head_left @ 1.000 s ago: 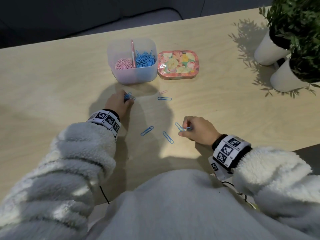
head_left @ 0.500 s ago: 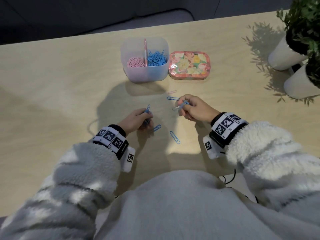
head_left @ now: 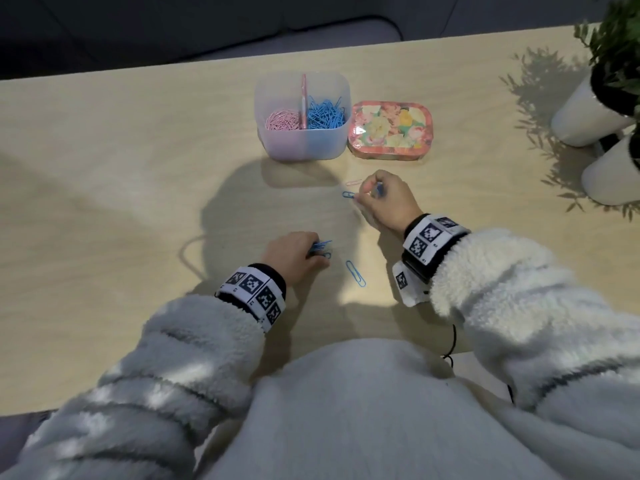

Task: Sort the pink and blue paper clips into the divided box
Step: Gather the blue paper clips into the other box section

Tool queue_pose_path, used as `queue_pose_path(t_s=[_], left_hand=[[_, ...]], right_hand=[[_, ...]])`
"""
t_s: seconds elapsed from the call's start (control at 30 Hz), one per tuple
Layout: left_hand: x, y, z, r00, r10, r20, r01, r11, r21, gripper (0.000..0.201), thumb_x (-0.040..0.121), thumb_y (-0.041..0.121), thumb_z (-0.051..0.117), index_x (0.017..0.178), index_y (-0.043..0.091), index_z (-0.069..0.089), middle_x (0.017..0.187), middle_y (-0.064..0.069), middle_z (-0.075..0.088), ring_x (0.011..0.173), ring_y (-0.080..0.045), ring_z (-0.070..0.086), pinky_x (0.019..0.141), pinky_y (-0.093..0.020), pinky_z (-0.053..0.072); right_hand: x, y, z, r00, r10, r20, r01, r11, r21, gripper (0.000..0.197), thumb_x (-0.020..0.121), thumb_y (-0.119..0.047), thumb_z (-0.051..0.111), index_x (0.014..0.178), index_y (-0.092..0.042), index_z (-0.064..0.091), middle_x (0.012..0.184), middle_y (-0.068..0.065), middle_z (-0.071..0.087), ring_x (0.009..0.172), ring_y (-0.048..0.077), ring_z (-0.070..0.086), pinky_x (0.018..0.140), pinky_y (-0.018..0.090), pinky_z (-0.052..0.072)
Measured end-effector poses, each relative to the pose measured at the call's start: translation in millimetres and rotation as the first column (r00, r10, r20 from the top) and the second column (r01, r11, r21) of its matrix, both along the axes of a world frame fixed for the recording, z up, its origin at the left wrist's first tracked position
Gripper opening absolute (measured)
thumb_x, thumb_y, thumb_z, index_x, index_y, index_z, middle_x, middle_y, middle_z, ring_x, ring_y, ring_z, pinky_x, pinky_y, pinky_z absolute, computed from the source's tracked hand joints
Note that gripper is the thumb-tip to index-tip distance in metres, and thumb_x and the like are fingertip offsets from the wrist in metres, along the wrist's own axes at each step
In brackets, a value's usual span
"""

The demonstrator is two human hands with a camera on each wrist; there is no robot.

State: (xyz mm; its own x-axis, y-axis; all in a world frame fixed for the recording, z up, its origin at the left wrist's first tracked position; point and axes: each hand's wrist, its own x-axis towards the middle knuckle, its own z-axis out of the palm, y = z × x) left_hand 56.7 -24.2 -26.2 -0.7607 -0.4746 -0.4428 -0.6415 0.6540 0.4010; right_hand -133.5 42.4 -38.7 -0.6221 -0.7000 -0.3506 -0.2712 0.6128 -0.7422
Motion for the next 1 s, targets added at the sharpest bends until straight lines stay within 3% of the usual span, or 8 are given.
queue_pose_path(t_s=[0.1, 0.27, 0.37, 0.53, 0.63, 0.77, 0.87, 1.0], left_hand=[[-5, 3, 1, 1.0, -0.011, -0.004, 0.011, 1.0, -0.006, 0.034, 0.086, 0.035, 0.058, 0.102, 0.006, 0.05, 0.11, -0.016, 0.058, 0.102, -0.033, 0.055, 0.076, -0.037, 0.039], [-5, 2, 3, 0.999, -0.032, -0.016, 0.03, 0.996, -0.084, 0.03, 0.088, 0.031, 0.053, 0.103, 0.006, 0.05, 0.108, -0.017, 0.06, 0.099, -0.035, 0.057, 0.074, -0.037, 0.04], [-8, 3, 5, 0.994, -0.107, 0.031, 0.111, 0.985, -0.135, 0.028, 0.091, 0.029, 0.049, 0.105, 0.004, 0.049, 0.11, -0.017, 0.057, 0.1, -0.035, 0.057, 0.072, -0.037, 0.038], [-14, -1, 9, 0.99, -0.141, -0.013, 0.141, 0.99, -0.022, 0.022, 0.095, 0.027, 0.045, 0.097, 0.006, 0.043, 0.104, -0.023, 0.057, 0.091, -0.038, 0.055, 0.07, -0.039, 0.035], [-20, -1, 13, 0.992, -0.086, -0.087, 0.1, 0.981, 0.166, 0.014, 0.095, 0.022, 0.046, 0.094, 0.01, 0.04, 0.094, -0.019, 0.058, 0.087, -0.033, 0.055, 0.066, -0.031, 0.029], [-27, 10, 14, 0.993, -0.05, -0.109, 0.085, 0.934, 0.346, 0.018, 0.096, 0.022, 0.038, 0.109, 0.014, 0.048, 0.085, -0.002, 0.057, 0.079, -0.024, 0.053, 0.073, -0.028, 0.039], [-26, 19, 10, 0.979, -0.189, -0.08, 0.201, 0.964, 0.173, 0.024, 0.098, 0.028, 0.033, 0.111, 0.012, 0.046, 0.095, -0.011, 0.06, 0.084, -0.029, 0.055, 0.073, -0.033, 0.038], [-24, 29, 6, 0.923, -0.385, -0.012, 0.384, 0.922, -0.04, 0.025, 0.098, 0.03, 0.033, 0.106, 0.008, 0.043, 0.099, -0.017, 0.063, 0.088, -0.035, 0.058, 0.065, -0.033, 0.032]], right_hand=[[3, -1, -1, 0.969, 0.167, -0.182, -0.138, 0.977, 0.16, 0.018, 0.079, -0.028, 0.064, 0.083, -0.023, 0.048, 0.081, 0.001, 0.059, 0.079, 0.024, 0.053, 0.069, 0.032, 0.04], [2, 5, 7, 0.971, 0.231, -0.067, -0.211, 0.95, 0.229, 0.01, 0.076, -0.015, 0.057, 0.067, -0.012, 0.054, 0.072, 0.012, 0.064, 0.078, 0.036, 0.063, 0.072, 0.04, 0.051], [1, 18, 8, 0.954, 0.291, -0.074, -0.26, 0.924, 0.282, 0.017, 0.077, -0.017, 0.055, 0.062, -0.017, 0.047, 0.073, 0.011, 0.061, 0.074, 0.031, 0.058, 0.068, 0.033, 0.046], [-11, 48, 23, 0.969, 0.143, 0.201, -0.16, 0.985, 0.071, 0.029, 0.087, -0.005, 0.053, 0.062, -0.01, 0.037, 0.056, 0.007, 0.041, 0.04, 0.015, 0.037, 0.044, 0.02, 0.034], [-15, 50, 41, 0.95, 0.078, 0.302, -0.091, 0.995, 0.029, 0.022, 0.091, 0.002, 0.042, 0.072, -0.008, 0.039, 0.062, 0.01, 0.04, 0.037, 0.016, 0.033, 0.034, 0.012, 0.025], [-31, 17, 64, 0.909, -0.034, 0.414, 0.042, 0.999, -0.012, 0.011, 0.097, -0.011, 0.036, 0.088, -0.012, 0.042, 0.062, 0.005, 0.041, 0.037, 0.009, 0.033, 0.032, 0.014, 0.026], [-37, -20, 85, 0.887, -0.033, 0.46, 0.089, 0.991, -0.102, 0.019, 0.094, -0.005, 0.031, 0.081, -0.012, 0.043, 0.062, 0.006, 0.044, 0.036, 0.011, 0.034, 0.034, 0.015, 0.028], [-29, -76, 105, 0.951, -0.007, 0.309, 0.047, 0.992, -0.121, 0.017, 0.096, -0.007, 0.029, 0.087, -0.009, 0.044, 0.067, 0.007, 0.05, 0.041, 0.013, 0.044, 0.037, 0.019, 0.034]])
